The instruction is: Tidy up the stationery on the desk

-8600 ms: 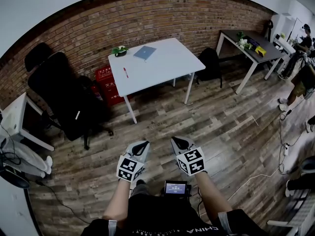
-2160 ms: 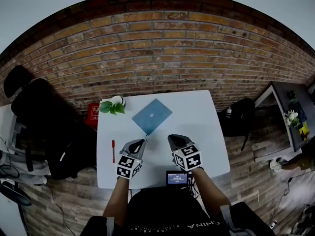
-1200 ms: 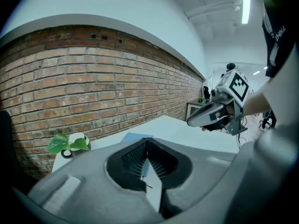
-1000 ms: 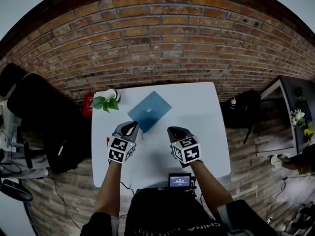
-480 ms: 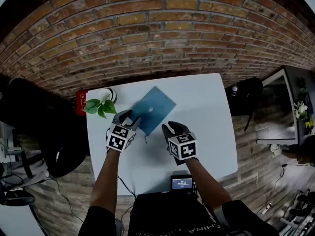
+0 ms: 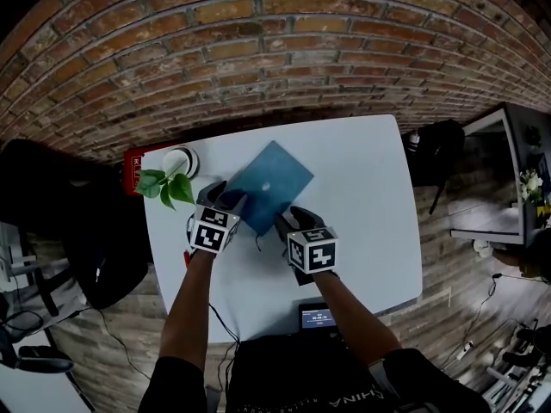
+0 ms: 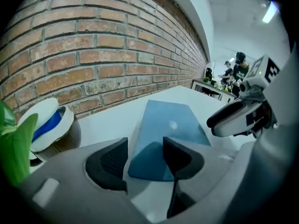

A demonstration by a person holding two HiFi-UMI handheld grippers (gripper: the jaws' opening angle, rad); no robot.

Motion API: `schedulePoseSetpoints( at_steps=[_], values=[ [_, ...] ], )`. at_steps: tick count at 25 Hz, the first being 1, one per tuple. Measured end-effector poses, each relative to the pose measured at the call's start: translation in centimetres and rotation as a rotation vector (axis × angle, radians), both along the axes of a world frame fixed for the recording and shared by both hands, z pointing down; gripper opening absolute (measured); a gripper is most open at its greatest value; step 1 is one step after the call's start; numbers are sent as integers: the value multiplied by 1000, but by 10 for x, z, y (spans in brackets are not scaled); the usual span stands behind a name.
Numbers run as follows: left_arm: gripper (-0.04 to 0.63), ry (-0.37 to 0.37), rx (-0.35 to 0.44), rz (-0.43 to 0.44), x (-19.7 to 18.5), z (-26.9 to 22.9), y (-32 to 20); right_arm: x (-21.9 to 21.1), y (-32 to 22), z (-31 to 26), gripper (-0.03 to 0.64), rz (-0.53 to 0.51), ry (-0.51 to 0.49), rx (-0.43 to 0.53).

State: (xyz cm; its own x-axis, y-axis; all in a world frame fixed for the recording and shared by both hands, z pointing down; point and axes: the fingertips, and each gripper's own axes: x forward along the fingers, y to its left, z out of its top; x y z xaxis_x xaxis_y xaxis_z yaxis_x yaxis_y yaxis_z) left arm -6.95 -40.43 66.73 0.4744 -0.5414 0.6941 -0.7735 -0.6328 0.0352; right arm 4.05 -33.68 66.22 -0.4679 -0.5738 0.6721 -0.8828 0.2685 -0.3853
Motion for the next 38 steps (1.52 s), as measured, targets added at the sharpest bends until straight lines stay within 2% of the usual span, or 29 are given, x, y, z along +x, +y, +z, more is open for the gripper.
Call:
schedulePoseSetpoints(
  at_steps=[6, 14, 21, 30, 38],
  values=[
    [221, 72, -48, -24, -1, 5, 2, -7, -2, 10, 193, 24, 14, -18],
    [213, 55, -85, -26, 1, 7, 15, -2, -1, 16, 170, 37, 61, -17],
    [195, 47, -116, -21, 7, 7, 47, 9, 8, 15, 172, 26, 94, -8],
    [178, 99, -120, -120, 17, 6, 104, 23, 29, 17, 173, -53, 106, -12],
    [169, 111, -153, -142, 31, 6, 157, 37, 57, 18, 149, -170, 139, -10]
  ],
)
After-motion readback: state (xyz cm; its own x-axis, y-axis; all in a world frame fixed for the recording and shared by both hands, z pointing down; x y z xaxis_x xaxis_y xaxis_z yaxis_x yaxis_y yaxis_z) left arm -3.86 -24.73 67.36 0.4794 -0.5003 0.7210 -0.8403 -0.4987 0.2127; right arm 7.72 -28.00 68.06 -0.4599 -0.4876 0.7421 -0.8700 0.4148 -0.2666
